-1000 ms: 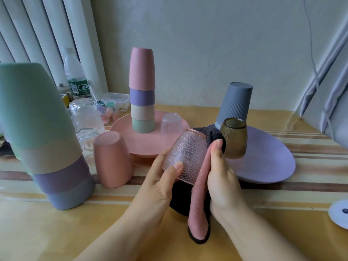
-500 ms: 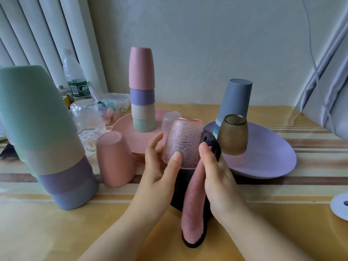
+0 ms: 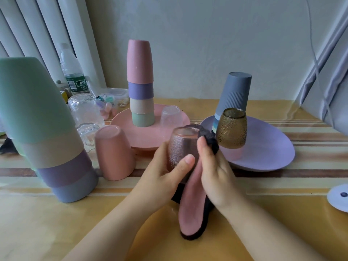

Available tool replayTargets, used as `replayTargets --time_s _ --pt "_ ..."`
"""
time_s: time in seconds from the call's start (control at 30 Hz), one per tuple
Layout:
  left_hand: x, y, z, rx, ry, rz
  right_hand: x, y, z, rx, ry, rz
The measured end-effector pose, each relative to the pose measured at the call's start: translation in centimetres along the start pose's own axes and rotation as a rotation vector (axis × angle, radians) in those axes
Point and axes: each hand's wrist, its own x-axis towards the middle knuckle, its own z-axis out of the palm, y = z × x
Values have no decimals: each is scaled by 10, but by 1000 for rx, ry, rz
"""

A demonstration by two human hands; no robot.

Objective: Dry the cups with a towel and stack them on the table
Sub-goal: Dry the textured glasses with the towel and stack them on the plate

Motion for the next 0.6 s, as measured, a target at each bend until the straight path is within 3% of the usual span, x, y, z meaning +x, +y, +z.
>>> replayTargets --time_s 0.17,0.23,0.37,0.43,0.6 --pt "-3 7 -6 -235 -188 -116 5 -6 -13 227 -30 274" --pt "-2 6 -8 -372 -154 -152 4 -7 -8 306 -34 306" --pt "6 1 -12 -616 -65 -190 -3 2 3 207 -20 259" --pt "9 3 -15 -603 24 -215 -4 6 7 165 -35 257" --pt "3 4 -11 -237 365 -146 0 7 0 223 49 238"
